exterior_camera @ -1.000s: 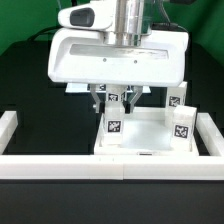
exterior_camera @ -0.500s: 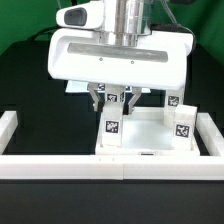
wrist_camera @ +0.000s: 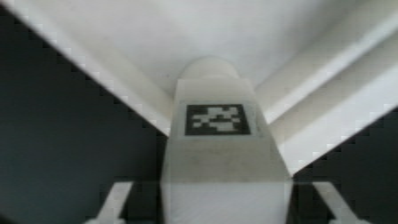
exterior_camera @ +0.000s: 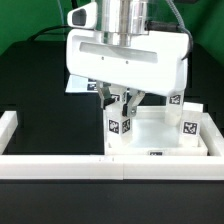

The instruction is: Assemble square table

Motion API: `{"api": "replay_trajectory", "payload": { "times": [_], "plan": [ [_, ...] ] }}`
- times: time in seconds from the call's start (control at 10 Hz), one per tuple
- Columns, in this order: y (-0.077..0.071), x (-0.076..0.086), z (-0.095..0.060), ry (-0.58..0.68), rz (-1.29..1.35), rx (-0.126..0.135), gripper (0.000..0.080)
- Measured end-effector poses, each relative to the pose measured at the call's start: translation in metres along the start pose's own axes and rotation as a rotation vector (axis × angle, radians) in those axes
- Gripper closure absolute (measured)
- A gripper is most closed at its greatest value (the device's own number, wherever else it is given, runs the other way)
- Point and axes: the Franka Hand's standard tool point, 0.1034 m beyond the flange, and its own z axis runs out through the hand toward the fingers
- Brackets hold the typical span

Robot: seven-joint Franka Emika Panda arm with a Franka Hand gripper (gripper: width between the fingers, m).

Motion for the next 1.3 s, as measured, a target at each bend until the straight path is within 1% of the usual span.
{"api": "replay_trajectory", "payload": {
  "times": [0.2,0.5,0.7,0.9,1.0,1.1,1.2,1.3],
  "plan": [
    [0.0000,0.0001,0.0006,-0.012,0.279,0.018,0.0505],
    [-0.0032,-0.0030,0.0001,-0.031,0.584,0.016,0.0505],
    [-0.0040,-0.0040,0.0001,-0.033,0.655,0.015,0.0505],
    [-0.0038,-0.0043,0.0004,-0.032,0.618,0.015,0.0504],
    [-0.0038,-0.0044,0.0004,-0.032,0.592,0.015,0.0331],
    [-0.0038,-0.0043,0.0004,-0.031,0.531,0.016,0.0192],
    [-0.0034,-0.0044,0.0006,-0.029,0.429,0.016,0.0192],
    [-0.0026,-0.0041,0.0011,-0.024,0.290,0.019,0.0158]
  ]
}}
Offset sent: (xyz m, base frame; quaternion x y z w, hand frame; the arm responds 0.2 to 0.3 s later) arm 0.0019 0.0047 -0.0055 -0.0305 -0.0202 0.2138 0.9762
